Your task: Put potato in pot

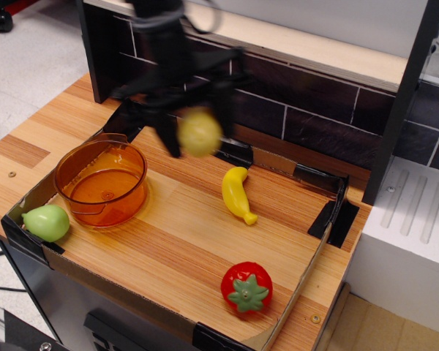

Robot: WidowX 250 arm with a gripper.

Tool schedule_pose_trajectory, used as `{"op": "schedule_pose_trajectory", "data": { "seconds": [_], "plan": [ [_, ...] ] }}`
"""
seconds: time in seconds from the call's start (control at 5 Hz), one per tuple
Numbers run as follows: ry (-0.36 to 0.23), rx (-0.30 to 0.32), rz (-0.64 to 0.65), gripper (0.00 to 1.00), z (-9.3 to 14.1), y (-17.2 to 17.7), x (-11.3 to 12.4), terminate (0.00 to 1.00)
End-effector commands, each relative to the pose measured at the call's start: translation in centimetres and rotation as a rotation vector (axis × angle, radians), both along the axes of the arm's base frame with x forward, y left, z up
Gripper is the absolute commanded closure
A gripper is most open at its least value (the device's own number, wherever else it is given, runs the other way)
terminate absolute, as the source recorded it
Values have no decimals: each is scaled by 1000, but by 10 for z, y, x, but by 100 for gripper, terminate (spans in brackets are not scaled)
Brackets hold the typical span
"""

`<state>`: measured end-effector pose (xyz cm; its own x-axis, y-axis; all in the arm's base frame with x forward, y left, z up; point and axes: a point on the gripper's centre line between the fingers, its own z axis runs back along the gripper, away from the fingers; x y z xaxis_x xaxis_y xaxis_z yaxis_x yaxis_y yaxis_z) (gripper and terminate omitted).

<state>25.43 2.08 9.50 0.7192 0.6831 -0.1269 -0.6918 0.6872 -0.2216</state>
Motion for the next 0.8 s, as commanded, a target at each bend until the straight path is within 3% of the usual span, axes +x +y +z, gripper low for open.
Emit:
{"op": "schedule_pose_trajectory", "data": {
  "seconds": [0.0,0.2,0.4,0.6],
  "plan": [
    [-44,37,3,100,8,86,3,0],
    [-37,53,-12,100,0,105,0,0],
    [-16,75,-36,100,-12,103,-4,0],
    [-17,95,-71,0,-23,90,-8,0]
  ]
}}
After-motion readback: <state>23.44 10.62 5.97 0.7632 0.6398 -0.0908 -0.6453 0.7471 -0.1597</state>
